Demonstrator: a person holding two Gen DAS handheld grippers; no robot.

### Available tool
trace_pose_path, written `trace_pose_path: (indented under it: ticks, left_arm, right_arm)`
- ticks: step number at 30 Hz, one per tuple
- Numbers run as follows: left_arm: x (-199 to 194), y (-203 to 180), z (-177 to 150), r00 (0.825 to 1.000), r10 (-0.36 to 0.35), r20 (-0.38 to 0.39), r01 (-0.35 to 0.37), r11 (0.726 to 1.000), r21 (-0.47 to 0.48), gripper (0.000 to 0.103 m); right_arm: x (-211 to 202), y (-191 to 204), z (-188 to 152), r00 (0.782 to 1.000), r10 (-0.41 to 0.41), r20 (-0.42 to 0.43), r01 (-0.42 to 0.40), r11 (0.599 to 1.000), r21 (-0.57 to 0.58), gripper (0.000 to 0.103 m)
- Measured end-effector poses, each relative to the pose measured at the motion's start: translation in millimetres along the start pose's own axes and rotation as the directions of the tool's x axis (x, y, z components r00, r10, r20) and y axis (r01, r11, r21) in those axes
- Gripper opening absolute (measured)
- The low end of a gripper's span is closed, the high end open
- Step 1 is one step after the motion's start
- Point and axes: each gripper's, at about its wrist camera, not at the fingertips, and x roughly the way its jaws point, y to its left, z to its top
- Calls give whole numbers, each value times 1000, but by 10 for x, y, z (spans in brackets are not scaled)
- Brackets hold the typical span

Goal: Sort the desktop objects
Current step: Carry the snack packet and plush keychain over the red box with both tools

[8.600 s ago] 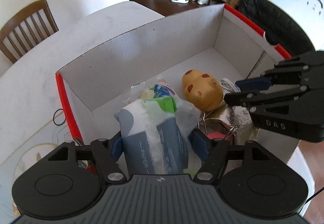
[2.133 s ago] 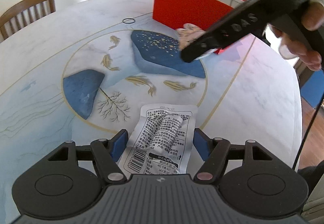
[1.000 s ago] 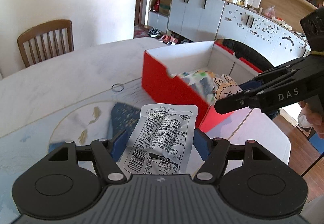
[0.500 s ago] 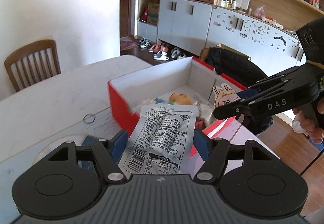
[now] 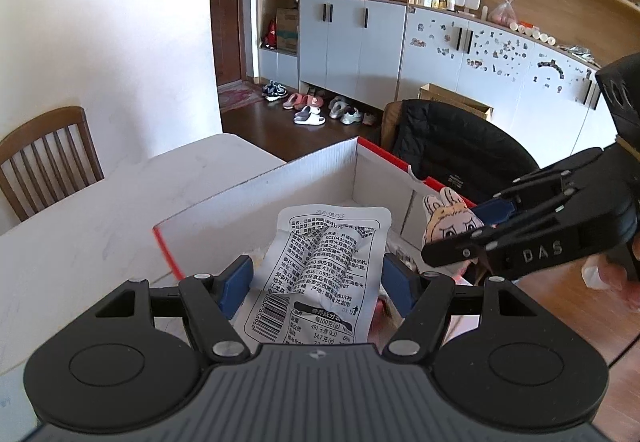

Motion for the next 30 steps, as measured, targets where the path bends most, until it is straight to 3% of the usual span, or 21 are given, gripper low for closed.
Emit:
trace_pose_path:
  ticks: [10,17,25,30]
  left_arm:
    - [459,-44,279,999,38,-38,-34,994,101,69]
    - [816,-28,324,991,73,-114,-53,983,175,70]
    - [1127,83,310,974,101,-203,-66,982,176,70]
    - [1204,162,306,969,83,-234,-54,991,126,70]
  right_arm:
    - [303,-179,58,999,-26,-41,26,1000,8,43]
    - [526,-140,72,995,-41,-88,39,999,-31,43]
    - [753,-49,58,991,-51,-128,43,997,-63,43]
    - [839,-41,39,989,-41,-145,34,998,-52,43]
